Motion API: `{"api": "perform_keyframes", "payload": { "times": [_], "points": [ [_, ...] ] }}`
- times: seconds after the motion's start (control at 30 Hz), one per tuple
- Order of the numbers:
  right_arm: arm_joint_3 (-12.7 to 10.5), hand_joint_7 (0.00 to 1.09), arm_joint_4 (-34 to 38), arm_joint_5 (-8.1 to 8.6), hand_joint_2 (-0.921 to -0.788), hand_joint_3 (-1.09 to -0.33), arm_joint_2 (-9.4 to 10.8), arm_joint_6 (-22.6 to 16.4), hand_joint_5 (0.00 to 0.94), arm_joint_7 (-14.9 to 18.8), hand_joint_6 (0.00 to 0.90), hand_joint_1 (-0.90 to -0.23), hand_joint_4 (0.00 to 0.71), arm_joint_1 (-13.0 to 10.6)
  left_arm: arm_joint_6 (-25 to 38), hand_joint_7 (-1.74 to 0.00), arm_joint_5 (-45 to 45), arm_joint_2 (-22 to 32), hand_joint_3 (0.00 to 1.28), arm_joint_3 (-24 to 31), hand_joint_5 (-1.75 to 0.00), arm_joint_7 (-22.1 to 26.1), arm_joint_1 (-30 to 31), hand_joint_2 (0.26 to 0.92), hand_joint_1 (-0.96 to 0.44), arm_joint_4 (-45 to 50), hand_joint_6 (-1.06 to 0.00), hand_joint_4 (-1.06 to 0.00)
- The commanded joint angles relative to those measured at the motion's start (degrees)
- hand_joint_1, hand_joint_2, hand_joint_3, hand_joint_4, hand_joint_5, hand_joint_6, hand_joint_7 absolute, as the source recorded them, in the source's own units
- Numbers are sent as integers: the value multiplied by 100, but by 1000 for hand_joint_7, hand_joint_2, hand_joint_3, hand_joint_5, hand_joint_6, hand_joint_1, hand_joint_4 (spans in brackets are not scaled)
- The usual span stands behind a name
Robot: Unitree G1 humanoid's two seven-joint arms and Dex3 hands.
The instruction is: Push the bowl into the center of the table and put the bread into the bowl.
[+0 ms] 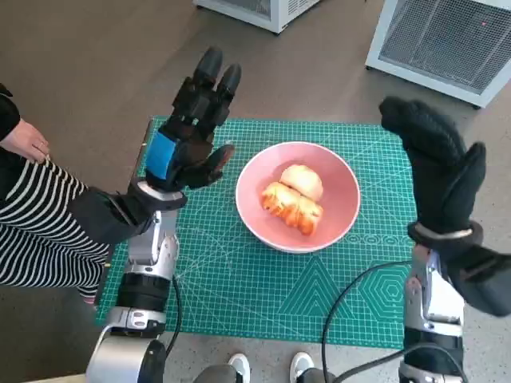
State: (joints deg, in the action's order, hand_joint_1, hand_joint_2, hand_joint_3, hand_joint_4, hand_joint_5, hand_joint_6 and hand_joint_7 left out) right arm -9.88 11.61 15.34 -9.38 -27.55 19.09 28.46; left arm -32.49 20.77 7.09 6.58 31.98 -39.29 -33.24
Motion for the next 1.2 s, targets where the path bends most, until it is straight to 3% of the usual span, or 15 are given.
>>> {"api": "perform_keyframes", "payload": {
  "times": [0.03,0.27,0.4,0.53,1.2],
  "points": [
    [63,444,209,-118,-921,-696,-4,164,3,-85,73,-677,152,145,-193,-90,-93,-21,497,29,-10,61,72,921,-701,48,-100,-22],
    [115,449,302,-111,-921,-693,-44,242,3,-71,67,-684,152,296,-232,-111,-59,-44,504,32,-11,155,147,921,-694,177,-98,-27],
    [124,454,327,-122,-921,-692,-87,277,2,-55,65,-682,152,329,-206,-283,-45,-79,505,29,-11,170,196,921,-690,275,-27,-46],
    [120,457,367,-134,-921,-694,-139,302,2,-45,62,-679,152,350,-173,-335,-24,-124,506,38,-12,165,230,921,-689,329,-5,-55],
    [107,473,341,-260,-921,-694,-206,413,1,-133,56,-669,153,338,-229,-338,-25,-173,501,142,-7,143,136,921,-689,196,1,-50]
  ]
}}
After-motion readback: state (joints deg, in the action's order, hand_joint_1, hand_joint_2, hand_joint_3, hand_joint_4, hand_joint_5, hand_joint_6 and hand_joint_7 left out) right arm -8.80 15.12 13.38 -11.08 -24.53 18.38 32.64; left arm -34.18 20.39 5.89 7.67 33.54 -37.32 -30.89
